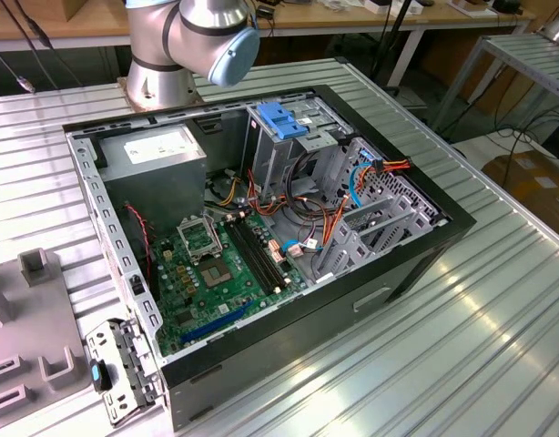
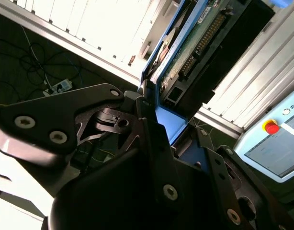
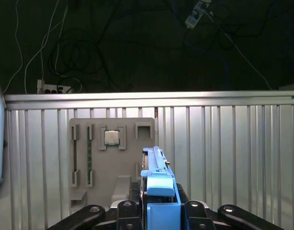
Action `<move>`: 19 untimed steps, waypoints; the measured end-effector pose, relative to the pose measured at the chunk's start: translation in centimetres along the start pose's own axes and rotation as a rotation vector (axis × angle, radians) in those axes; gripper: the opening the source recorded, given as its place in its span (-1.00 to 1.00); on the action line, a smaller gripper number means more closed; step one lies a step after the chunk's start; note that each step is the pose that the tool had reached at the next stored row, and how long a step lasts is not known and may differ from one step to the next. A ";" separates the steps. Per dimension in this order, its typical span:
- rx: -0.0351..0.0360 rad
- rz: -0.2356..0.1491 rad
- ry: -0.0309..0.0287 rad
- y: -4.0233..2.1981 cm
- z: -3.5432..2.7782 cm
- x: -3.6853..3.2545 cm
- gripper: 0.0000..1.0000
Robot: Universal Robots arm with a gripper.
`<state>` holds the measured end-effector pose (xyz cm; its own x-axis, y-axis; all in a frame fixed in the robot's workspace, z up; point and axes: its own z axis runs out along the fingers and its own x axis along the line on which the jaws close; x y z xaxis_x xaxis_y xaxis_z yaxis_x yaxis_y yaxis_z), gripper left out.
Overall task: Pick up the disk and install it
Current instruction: 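Pick up the disk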
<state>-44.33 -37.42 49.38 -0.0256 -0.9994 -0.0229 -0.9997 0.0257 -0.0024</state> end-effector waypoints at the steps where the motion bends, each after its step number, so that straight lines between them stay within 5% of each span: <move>1: 0.0000 0.000 0.0000 -0.05 0.00 0.00 -0.25; 19: -0.0001 0.000 0.0000 -0.86 0.00 -0.02 -0.25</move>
<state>-43.47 -37.42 49.38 -0.0257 -0.9994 -0.0229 -0.9997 0.0257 -0.0024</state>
